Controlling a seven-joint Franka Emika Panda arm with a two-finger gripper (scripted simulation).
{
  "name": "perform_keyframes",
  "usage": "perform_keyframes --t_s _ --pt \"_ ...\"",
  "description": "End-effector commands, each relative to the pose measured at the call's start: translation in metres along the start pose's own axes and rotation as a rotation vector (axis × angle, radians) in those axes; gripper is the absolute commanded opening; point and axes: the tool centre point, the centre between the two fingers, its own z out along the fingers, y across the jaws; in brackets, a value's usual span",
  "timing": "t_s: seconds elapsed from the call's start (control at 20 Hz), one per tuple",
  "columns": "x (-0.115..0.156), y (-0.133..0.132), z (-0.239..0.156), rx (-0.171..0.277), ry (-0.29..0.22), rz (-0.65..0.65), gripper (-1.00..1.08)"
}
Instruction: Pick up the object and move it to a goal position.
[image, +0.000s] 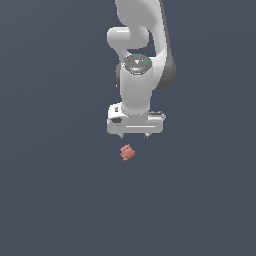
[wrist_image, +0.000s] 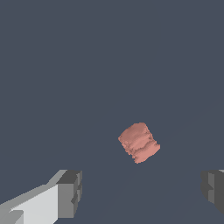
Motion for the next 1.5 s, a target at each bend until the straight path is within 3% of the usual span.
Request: perform_keyframes --t_s 0.0,0.8,1.45 --pt "0.0 0.0 0.0 0.0 0.0 0.0 1.0" --pt "0.007 0.009 -0.005 0.015 0.011 -0.002 1.0" --pt "0.004 0.018 0.029 -0.001 -0.001 -0.211 1.0"
